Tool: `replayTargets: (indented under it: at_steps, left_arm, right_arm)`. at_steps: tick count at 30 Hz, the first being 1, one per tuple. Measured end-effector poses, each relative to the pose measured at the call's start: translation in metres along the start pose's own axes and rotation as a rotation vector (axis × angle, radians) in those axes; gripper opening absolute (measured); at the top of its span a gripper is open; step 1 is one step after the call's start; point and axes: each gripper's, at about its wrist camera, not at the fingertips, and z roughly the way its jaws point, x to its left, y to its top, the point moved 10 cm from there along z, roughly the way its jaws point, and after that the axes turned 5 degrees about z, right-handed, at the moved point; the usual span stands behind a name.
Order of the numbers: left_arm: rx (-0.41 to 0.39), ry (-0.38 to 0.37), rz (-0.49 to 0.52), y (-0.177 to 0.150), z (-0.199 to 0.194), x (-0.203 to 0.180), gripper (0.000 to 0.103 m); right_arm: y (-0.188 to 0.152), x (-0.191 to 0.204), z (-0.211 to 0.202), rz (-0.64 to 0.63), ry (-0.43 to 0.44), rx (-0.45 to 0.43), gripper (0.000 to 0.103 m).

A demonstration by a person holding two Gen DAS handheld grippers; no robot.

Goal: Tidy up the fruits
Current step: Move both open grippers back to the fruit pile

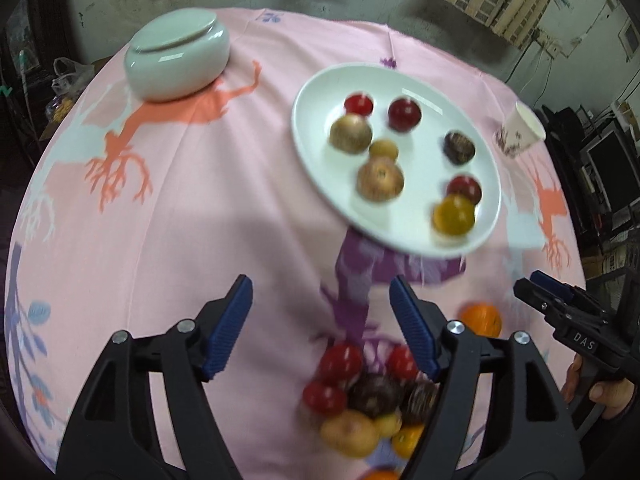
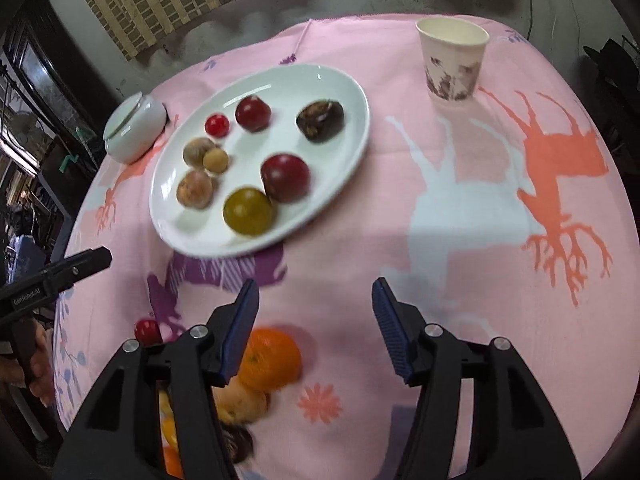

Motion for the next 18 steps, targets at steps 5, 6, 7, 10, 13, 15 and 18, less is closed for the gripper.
replayTargets:
  at_steps: [5, 6, 7, 10, 13, 15, 18]
  left_arm:
    - [0.054, -0.003, -0.028, -0.051, -0.011, 0.001, 0.074]
    - [0.062, 0.003, -0.031, -0.059, -0.014, 0.002, 0.076]
    - [0.064, 0.016, -0.035, -0.068, -0.018, 0.003, 0.083]
    - [0.069, 0.02, -0.015, -0.089, -0.027, -0.001, 0.085]
    - [0.1, 0.018, 0.017, -0.112, -0.032, -0.01, 0.085]
    - [0.11, 0.01, 0.039, -0.126, -0.036, -0.017, 0.085]
    - [0.139, -0.008, 0.093, -0.148, -0.038, -0.031, 0.085]
  right_arm:
    - [-0.05, -0.014, -0.016, 0.042, -0.026, 0.033, 0.066]
    - [-0.057, -0.013, -0.02, 0.049, -0.024, 0.034, 0.07]
    - [-0.066, -0.012, -0.023, 0.05, -0.017, 0.038, 0.071]
    - [-0.091, -0.005, -0.03, 0.024, -0.006, 0.063, 0.071]
    - [-0.112, 0.003, -0.035, 0.009, -0.005, 0.08, 0.071]
    - [-0.122, 0.005, -0.04, 0.019, 0.003, 0.087, 0.071]
    - [-0.136, 0.008, -0.046, 0.031, 0.019, 0.099, 0.071]
